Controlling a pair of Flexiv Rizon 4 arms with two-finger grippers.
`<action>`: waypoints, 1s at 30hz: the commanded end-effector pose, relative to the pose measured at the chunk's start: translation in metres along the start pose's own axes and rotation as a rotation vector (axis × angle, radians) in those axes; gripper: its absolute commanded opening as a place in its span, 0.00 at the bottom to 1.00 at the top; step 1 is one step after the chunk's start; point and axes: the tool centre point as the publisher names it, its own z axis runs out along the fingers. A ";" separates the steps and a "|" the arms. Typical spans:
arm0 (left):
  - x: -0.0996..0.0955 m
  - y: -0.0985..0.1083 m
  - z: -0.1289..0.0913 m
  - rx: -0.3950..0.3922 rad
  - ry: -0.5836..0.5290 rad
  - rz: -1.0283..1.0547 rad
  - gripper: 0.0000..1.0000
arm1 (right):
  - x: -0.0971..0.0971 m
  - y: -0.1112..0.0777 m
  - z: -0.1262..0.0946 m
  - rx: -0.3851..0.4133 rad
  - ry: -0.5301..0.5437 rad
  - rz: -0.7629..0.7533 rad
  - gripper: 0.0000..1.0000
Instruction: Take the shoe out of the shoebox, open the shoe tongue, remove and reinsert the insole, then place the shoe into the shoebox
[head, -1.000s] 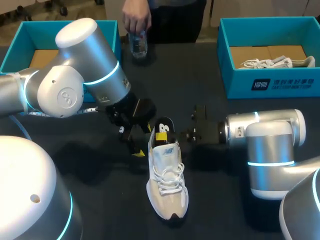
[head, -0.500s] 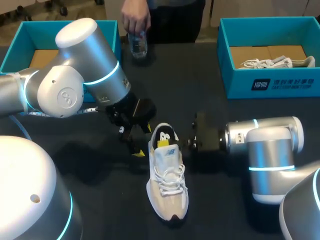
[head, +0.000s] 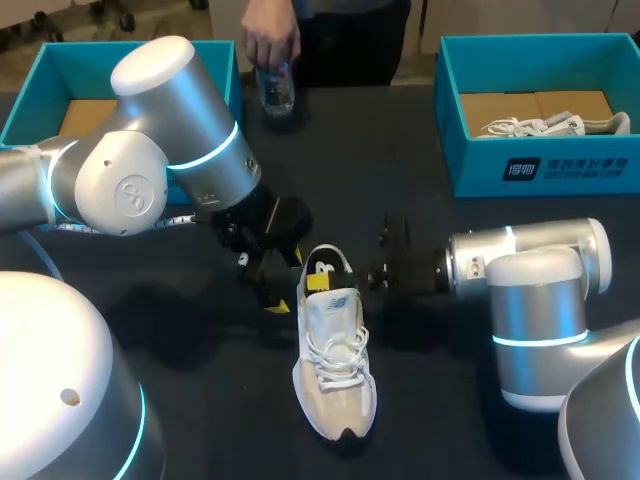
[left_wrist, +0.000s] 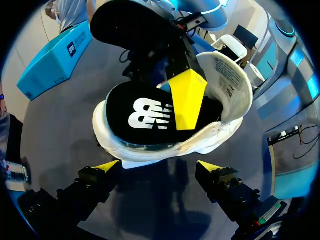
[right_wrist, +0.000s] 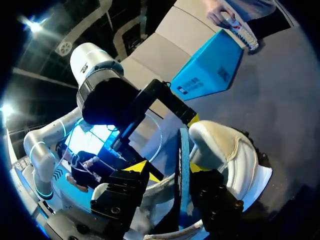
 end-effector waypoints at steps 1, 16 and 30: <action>0.000 0.000 0.001 -0.001 0.000 0.001 1.00 | -0.001 0.009 -0.004 0.022 -0.005 -0.009 0.40; 0.000 0.000 0.001 -0.001 0.000 0.001 1.00 | -0.019 -0.004 0.000 0.012 0.021 0.042 0.00; 0.000 0.000 0.001 -0.001 0.000 0.001 1.00 | 0.005 -0.012 0.008 0.026 -0.048 0.045 0.40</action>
